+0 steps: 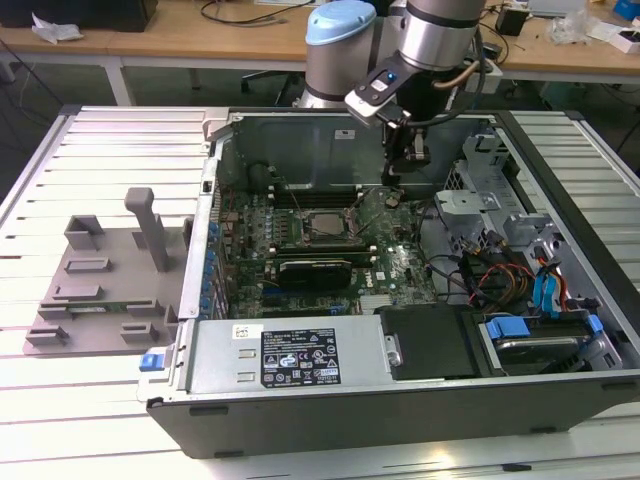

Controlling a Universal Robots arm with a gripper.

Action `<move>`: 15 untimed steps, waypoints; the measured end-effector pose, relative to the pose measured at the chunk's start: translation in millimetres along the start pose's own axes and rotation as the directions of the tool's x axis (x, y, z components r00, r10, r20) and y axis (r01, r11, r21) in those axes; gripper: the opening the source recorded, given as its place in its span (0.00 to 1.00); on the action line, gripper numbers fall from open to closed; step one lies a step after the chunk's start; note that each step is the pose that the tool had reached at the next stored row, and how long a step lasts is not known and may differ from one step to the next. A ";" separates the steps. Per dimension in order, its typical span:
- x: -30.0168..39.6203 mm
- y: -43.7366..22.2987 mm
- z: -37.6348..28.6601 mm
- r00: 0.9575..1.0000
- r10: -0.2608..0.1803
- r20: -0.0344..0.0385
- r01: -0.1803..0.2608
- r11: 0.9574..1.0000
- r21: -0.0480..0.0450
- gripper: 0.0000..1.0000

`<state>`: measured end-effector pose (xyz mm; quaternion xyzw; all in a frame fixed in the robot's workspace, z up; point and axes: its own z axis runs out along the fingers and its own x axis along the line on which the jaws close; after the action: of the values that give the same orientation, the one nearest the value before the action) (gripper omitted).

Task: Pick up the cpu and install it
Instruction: 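Close the cpu cover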

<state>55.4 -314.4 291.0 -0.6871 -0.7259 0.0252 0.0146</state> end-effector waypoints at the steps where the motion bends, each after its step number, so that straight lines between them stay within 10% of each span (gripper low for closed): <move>1: -0.1 1.6 -0.1 1.000 0.000 0.000 0.000 1.000 0.000 0.11; 15: -1.5 26.7 -1.3 1.000 0.000 0.000 0.000 1.000 0.001 0.11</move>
<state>82.1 -314.4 290.8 -0.6871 -0.7259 0.0255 0.0149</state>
